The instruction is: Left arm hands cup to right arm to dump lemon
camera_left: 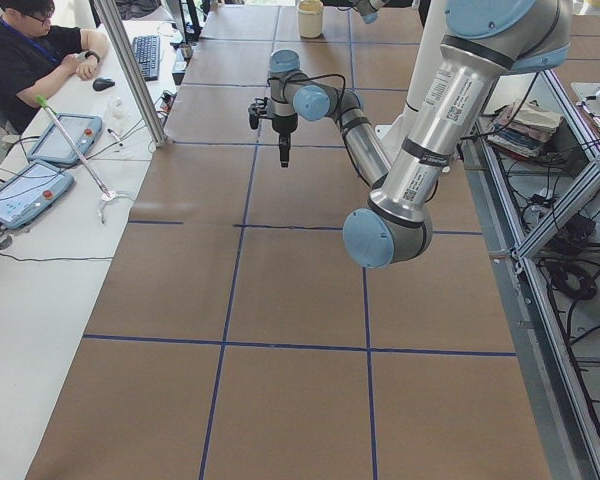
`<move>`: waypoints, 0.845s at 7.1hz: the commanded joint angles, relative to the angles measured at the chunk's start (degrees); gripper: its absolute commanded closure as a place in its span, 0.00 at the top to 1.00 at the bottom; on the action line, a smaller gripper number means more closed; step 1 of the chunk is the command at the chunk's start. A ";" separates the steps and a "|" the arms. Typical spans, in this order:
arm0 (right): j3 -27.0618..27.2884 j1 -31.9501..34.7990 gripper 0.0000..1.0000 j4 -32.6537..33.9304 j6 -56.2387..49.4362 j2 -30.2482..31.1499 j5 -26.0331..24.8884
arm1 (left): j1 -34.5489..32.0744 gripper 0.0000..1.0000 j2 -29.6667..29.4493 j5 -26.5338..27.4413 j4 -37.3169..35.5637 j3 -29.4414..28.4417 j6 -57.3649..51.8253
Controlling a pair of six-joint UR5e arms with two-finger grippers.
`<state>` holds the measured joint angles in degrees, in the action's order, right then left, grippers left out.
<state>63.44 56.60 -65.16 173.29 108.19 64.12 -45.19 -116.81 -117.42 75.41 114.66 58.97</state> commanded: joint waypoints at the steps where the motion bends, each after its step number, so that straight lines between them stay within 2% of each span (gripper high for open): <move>1: -0.33 0.00 0.11 0.12 -0.23 0.01 -0.13 | 0.01 1.00 0.00 0.00 0.00 -0.05 0.00; 4: -0.42 0.00 0.12 0.12 -0.93 0.01 -0.04 | 0.10 1.00 0.00 0.00 0.00 -0.05 0.00; 6: -2.09 0.00 0.13 0.20 -10.18 0.01 0.13 | 0.10 1.00 0.09 0.00 0.00 0.04 0.00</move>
<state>61.94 56.60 -65.02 169.04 108.20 64.16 -45.10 -116.79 -117.42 75.41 114.63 58.97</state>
